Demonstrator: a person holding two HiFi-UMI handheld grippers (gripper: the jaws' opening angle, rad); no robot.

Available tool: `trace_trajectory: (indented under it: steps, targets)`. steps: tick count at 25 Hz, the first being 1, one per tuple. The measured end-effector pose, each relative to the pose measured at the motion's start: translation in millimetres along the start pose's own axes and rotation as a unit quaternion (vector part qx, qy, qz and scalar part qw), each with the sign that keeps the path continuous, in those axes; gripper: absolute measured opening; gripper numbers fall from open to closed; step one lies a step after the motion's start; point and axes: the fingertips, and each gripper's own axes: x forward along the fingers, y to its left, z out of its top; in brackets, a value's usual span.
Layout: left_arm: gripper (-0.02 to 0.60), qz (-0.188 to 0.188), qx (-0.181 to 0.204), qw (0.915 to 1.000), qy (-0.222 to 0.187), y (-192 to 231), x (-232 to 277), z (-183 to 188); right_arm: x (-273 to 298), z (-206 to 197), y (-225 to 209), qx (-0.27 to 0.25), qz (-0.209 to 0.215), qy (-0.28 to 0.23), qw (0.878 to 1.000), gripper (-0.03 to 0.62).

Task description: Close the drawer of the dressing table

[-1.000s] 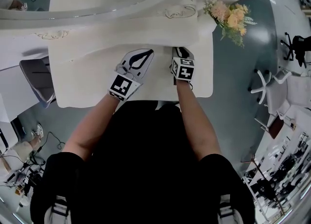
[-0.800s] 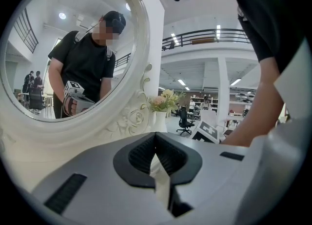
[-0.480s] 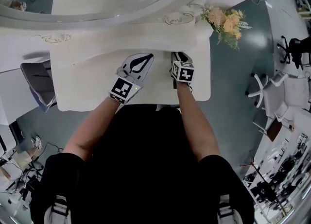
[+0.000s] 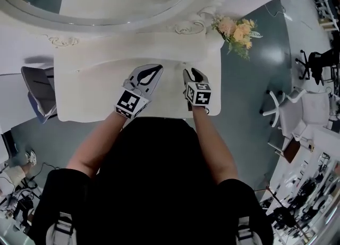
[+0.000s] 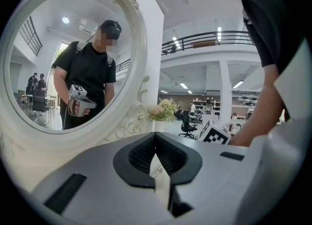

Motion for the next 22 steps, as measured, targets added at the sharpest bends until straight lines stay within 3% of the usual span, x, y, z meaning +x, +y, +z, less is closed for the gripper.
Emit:
trace_trajectory:
  steps: [8,15,22]
  targets:
    - [-0.006,0.036,0.0,0.9993,-0.009,-33.1,-10.8,27.4,-83.6,58.2,19.0,-0.047,0.078,-0.109,0.99,0.117]
    - [-0.006,0.056,-0.006,0.9981,-0.024,-74.8,-25.2,55.7,-176.1,100.2,47.0,-0.101,0.155,-0.195,0.963,0.028]
    - [-0.006,0.053,-0.002,0.9976,-0.045,-110.9,-40.9,94.5,-254.9,130.0,74.4,-0.148,0.201,-0.257,0.933,0.003]
